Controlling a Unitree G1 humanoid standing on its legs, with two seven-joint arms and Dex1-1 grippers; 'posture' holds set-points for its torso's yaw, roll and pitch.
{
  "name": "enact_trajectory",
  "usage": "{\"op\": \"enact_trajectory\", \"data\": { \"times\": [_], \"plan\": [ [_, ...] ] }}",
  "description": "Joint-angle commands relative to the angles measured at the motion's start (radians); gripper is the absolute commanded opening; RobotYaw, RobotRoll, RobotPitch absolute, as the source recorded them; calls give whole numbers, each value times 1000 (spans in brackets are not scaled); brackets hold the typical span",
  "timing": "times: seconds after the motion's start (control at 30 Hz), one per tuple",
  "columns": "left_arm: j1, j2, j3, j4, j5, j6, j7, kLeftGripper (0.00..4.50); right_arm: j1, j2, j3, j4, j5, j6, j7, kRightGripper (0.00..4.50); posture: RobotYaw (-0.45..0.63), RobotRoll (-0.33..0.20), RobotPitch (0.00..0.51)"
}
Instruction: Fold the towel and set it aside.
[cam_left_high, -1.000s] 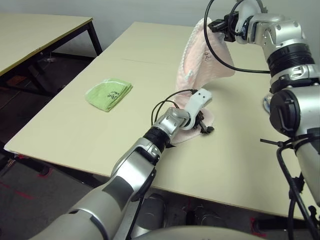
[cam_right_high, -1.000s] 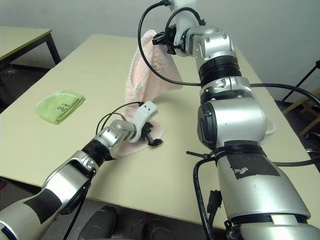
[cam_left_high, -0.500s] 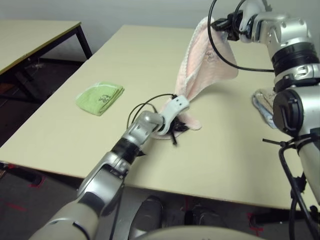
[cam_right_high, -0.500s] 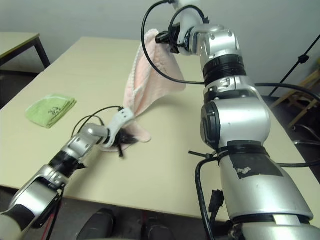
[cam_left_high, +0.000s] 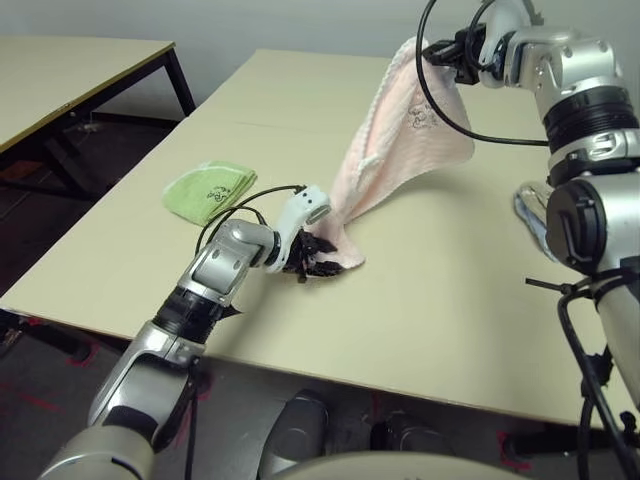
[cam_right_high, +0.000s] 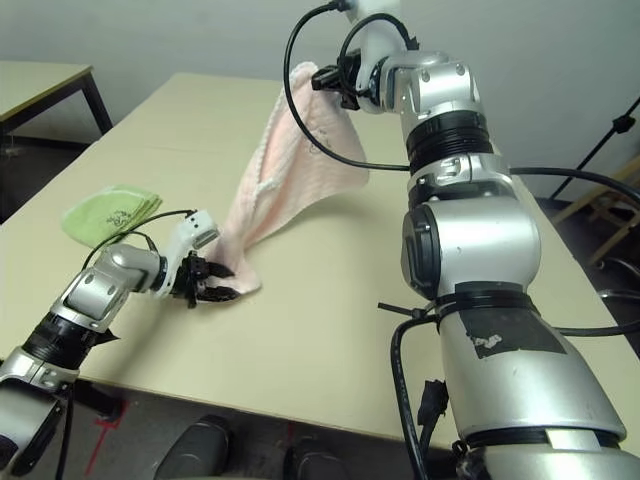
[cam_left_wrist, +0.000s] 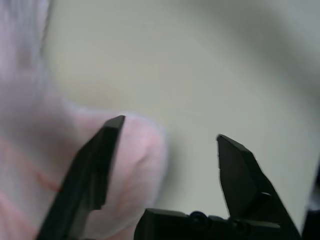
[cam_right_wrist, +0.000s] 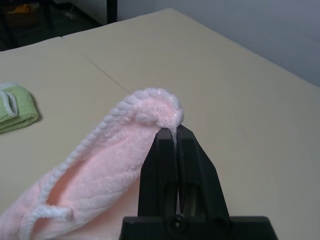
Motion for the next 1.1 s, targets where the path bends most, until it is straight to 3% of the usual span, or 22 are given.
{"op": "enact_trajectory", "data": {
  "times": [0.03,0.23,0.5,0.8,1.1],
  "plan": [
    [-25,-30,34,-44,-36,98,75,4445,13,-4,6,2,-8,-4,-9,0,264,0,43],
    [-60,-121,11,-50,-47,184,201,4445,18,9,0,9,-2,-14,-28,0,250,0,47],
    [-2,-117,-104,34,4,136,269,4445,29,14,-9,0,5,-10,-33,0,240,0,45],
    [5,-164,-139,136,58,76,355,4445,20,-2,-10,-12,5,8,-27,0,225,0,40],
    [9,-147,-148,183,81,44,357,4445,22,-23,6,-50,-2,36,7,0,221,0,45]
  ]
}}
